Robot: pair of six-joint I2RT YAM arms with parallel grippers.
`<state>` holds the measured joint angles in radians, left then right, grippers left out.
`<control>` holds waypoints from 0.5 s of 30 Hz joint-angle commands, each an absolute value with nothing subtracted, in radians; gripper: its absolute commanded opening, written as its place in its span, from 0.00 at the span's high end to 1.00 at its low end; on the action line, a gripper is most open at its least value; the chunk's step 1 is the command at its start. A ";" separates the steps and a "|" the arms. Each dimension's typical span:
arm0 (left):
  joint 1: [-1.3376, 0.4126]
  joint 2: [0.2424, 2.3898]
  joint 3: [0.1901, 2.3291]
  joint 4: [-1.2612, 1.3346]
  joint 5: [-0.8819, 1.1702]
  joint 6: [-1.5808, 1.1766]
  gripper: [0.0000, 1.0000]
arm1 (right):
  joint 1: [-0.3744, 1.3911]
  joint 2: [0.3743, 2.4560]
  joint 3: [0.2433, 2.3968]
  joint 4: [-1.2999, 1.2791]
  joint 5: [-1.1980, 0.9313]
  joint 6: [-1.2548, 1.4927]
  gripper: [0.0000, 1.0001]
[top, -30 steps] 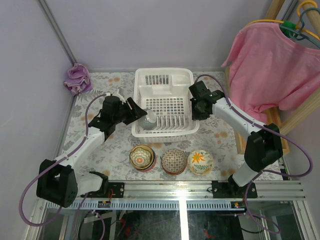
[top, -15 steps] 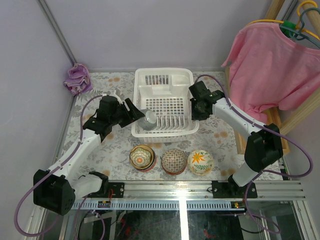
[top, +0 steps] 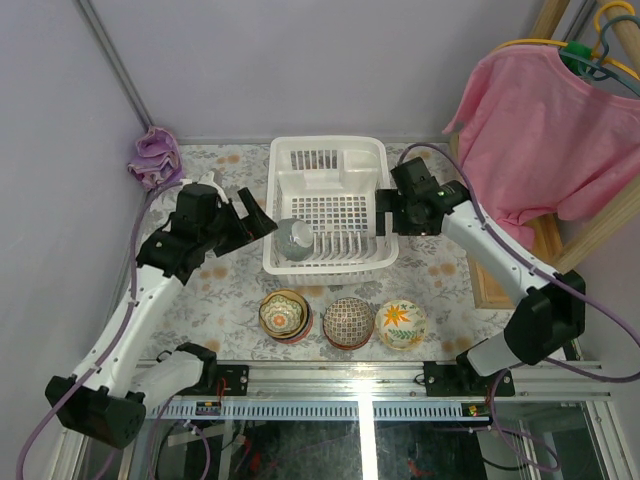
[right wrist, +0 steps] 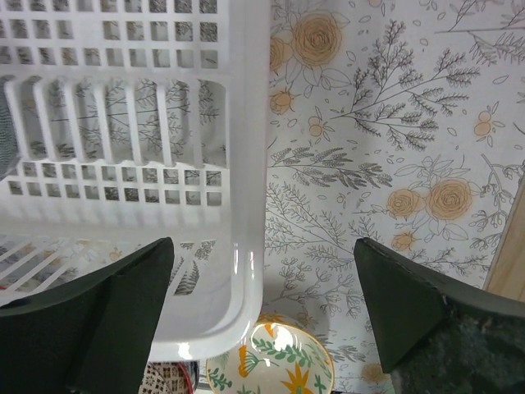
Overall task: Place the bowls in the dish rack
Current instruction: Turn the bowl upside down on the dish rack.
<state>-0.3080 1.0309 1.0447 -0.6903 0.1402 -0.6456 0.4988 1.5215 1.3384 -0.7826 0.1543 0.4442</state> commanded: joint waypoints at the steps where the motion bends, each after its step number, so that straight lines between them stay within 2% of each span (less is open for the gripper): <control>1: -0.330 1.006 1.140 -0.799 0.143 -0.625 0.00 | 0.494 1.409 1.394 -0.796 0.130 0.437 0.01; 4: -0.370 1.016 1.213 -0.848 0.128 -0.632 0.00 | 0.495 1.344 1.408 -0.832 0.123 0.448 0.01; 7: -0.494 1.028 1.285 -0.886 0.057 -0.670 0.00 | 0.495 1.257 1.412 -0.868 0.107 0.465 0.01; 15: -1.007 1.201 1.450 -0.974 -0.263 -0.833 0.00 | 0.494 1.079 1.430 -1.015 0.097 0.484 0.01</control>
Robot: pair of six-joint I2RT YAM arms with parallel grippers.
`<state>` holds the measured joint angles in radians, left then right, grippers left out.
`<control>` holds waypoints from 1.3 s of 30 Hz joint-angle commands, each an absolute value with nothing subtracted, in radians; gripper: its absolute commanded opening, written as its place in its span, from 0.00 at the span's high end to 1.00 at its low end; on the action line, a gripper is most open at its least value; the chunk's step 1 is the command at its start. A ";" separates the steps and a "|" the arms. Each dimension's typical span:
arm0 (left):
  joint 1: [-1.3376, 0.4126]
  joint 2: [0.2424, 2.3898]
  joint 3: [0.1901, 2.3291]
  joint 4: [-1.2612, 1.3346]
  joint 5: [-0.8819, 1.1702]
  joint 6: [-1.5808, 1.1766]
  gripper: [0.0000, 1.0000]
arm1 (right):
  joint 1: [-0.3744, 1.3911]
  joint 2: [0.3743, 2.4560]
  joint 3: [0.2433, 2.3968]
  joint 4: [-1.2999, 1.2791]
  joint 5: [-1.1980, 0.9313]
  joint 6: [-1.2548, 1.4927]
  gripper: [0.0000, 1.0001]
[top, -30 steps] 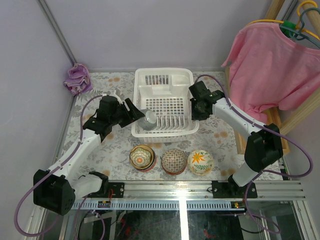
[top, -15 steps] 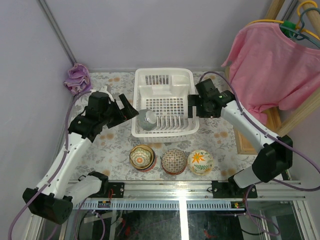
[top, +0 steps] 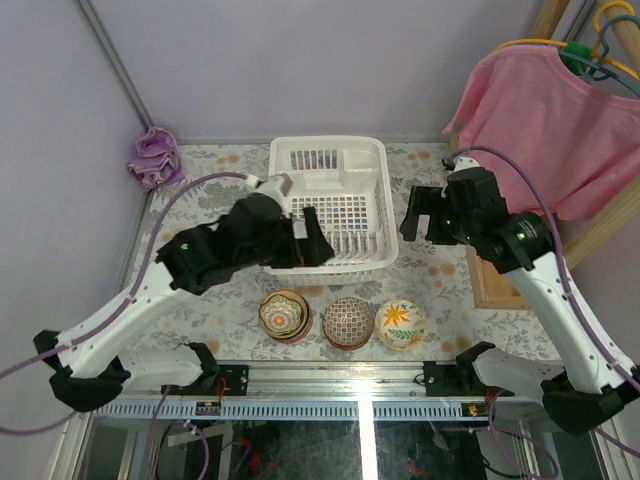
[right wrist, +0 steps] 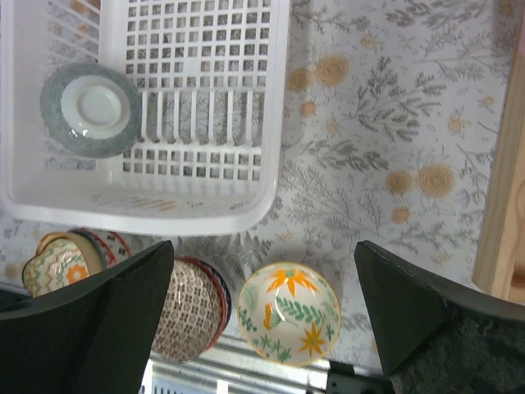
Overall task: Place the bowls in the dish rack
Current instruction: Turn the bowl upside down on the dish rack, then pick up the bowl from the center of the board.
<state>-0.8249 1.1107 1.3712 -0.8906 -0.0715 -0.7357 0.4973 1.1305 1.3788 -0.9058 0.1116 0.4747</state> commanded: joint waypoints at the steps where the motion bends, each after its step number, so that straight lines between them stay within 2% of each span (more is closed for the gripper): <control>1: -1.065 1.230 1.469 -0.986 -0.290 -0.844 0.00 | 0.495 1.063 1.437 -1.032 0.097 0.483 0.01; 12: -1.358 1.465 1.486 -0.984 -0.362 -0.955 0.00 | 0.494 0.926 1.456 -1.143 0.111 0.493 0.00; 21: -1.382 1.604 1.513 -0.939 -0.407 -0.966 0.01 | 0.495 0.842 1.400 -1.164 0.116 0.506 0.07; 28: -1.382 1.698 1.513 -0.906 -0.393 -0.947 0.06 | 0.495 0.802 1.351 -1.165 0.113 0.515 0.10; 32: -1.382 1.727 1.500 -0.870 -0.376 -0.940 0.12 | 0.494 0.791 1.327 -1.162 0.106 0.518 0.11; 36: -1.382 1.756 1.503 -0.860 -0.369 -0.929 0.22 | 0.495 0.776 1.307 -1.158 0.092 0.521 0.11; 39: -1.382 1.781 1.510 -0.852 -0.360 -0.921 0.36 | 0.494 0.769 1.295 -1.156 0.089 0.519 0.11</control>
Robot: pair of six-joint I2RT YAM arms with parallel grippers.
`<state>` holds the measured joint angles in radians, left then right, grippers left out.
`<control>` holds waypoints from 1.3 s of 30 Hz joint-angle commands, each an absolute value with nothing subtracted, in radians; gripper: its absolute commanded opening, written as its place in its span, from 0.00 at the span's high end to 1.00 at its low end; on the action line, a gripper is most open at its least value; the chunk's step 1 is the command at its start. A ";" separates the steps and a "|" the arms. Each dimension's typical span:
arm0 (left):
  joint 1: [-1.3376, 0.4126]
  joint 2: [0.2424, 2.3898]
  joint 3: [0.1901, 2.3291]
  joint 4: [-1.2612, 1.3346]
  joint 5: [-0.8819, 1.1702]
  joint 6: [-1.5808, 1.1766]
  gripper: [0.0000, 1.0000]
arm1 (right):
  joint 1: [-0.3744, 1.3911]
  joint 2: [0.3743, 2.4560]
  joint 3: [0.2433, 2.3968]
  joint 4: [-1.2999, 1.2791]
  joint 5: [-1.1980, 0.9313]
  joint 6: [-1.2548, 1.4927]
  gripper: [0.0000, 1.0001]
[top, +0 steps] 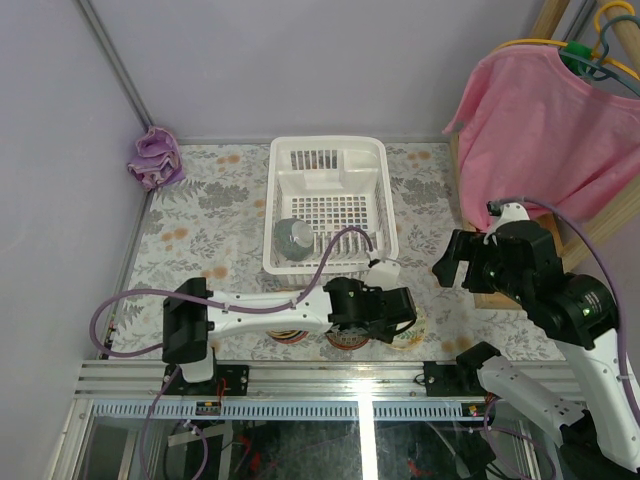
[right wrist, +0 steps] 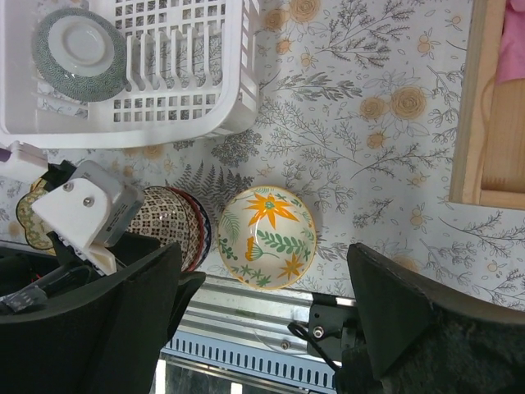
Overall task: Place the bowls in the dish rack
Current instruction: Pick up the bowl from the center of the board.
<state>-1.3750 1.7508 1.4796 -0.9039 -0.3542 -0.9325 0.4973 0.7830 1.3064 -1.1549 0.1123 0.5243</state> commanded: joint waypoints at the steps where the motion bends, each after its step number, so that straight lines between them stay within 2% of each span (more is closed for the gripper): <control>1: -1.382 1.790 1.512 -0.850 -0.355 -0.919 0.40 | 0.495 0.768 1.290 -1.156 0.090 0.517 0.11; 10: -1.369 1.823 1.494 -0.828 -0.332 -0.916 0.70 | 0.494 0.759 1.263 -1.146 0.083 0.511 0.11; 14: -1.359 1.811 1.474 -0.817 -0.329 -0.917 0.78 | 0.495 0.751 1.247 -1.139 0.080 0.510 0.11; 17: -1.354 1.805 1.464 -0.809 -0.324 -0.917 0.88 | 0.495 0.745 1.233 -1.136 0.077 0.513 0.11; 23: -1.344 1.798 1.450 -0.799 -0.322 -0.919 1.00 | 0.495 0.736 1.221 -1.133 0.076 0.516 0.11; 39: -1.306 1.605 1.473 -0.817 -0.379 -0.926 1.00 | 0.494 0.742 1.211 -1.123 0.068 0.518 0.11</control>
